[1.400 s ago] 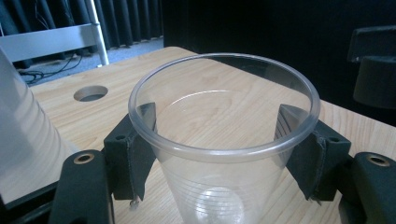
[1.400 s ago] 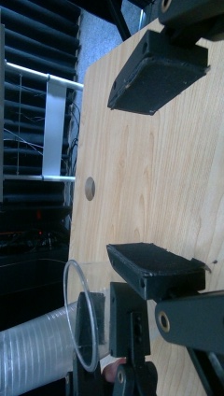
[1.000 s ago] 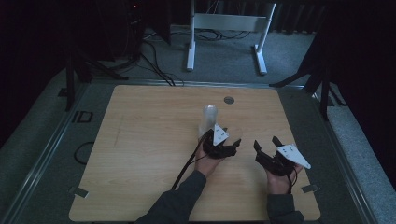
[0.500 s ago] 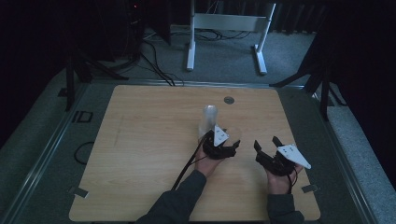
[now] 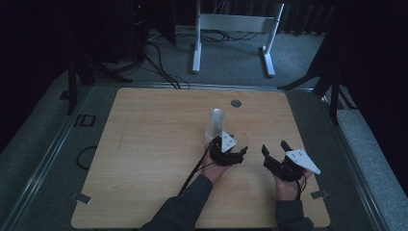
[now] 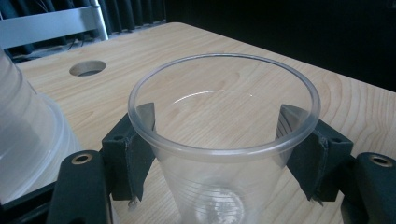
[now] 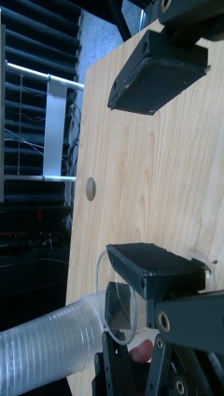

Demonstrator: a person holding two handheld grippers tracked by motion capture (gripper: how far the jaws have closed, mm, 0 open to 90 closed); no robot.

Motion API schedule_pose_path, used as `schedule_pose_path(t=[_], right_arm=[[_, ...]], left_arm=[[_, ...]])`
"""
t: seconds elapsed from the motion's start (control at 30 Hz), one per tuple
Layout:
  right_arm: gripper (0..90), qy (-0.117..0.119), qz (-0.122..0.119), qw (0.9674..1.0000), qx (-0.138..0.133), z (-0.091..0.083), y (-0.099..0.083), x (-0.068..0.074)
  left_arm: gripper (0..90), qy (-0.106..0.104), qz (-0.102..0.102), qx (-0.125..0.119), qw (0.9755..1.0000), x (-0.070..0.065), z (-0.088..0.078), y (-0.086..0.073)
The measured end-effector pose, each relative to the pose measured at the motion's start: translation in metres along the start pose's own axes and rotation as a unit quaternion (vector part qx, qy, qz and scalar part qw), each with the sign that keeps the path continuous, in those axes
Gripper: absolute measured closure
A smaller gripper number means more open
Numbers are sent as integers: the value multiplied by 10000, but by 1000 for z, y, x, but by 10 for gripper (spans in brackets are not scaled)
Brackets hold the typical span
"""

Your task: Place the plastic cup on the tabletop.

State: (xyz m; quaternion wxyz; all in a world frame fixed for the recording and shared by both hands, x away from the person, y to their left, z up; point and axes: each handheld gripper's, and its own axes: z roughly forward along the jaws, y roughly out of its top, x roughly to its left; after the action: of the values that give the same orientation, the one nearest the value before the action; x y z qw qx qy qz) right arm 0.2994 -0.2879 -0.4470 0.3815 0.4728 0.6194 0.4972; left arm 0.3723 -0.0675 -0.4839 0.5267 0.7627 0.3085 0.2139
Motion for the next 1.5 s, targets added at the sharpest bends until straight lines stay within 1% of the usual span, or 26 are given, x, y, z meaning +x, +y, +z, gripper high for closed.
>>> schedule_pose_path(t=[0.47,0.6,0.63,0.7,0.77,0.87,0.9,0.97,1.0,1.03,1.07,1.13,1.23,1.4,1.43,1.5], right_arm=[[251,-3,-1,10000,13,0,0,1],[250,-2,0,10000,13,1,0,1],[250,-3,-1,10000,18,1,0,1],[250,-1,-8,10000,21,1,0,1],[250,-1,-12,10000,25,1,0,1],[250,-4,-10,10000,23,1,0,1],[250,-4,-8,10000,26,1,0,1],[250,-7,-11,10000,27,1,0,1],[250,-9,-10,10000,26,1,0,1],[250,-10,-15,10000,29,0,0,1],[250,-10,-16,10000,29,0,0,1],[250,-8,-15,10000,32,0,0,1],[250,-6,-21,10000,30,1,0,1],[250,-2,-32,10000,30,1,-1,1],[250,-6,-26,10000,32,1,0,1],[250,-10,-23,10000,35,0,-1,1]], left_arm=[[291,-44,36,36,10000,-1,-1,-3],[276,-22,19,39,10000,-1,-1,-4],[276,-49,-12,87,9999,-1,-1,-5],[238,-46,-39,130,9999,-2,-1,-6],[223,-65,-59,167,9998,-2,-1,-7],[190,-30,-71,186,9998,-2,-1,-7],[190,-59,-104,212,9997,-2,-1,-7],[170,-18,-90,229,9997,-3,-1,-7],[161,-42,-122,236,9996,-3,-1,-7],[158,-46,-106,263,9996,-3,-2,-7],[145,-6,-74,285,9996,-3,-2,-8],[143,27,-93,289,9995,-3,-3,-9],[130,22,-79,321,9995,-3,-6,-9],[130,53,3,326,9995,-4,-10,-10],[130,52,-10,329,9994,-4,-11,-11],[128,103,7,354,9993,-4,-13,-12]])
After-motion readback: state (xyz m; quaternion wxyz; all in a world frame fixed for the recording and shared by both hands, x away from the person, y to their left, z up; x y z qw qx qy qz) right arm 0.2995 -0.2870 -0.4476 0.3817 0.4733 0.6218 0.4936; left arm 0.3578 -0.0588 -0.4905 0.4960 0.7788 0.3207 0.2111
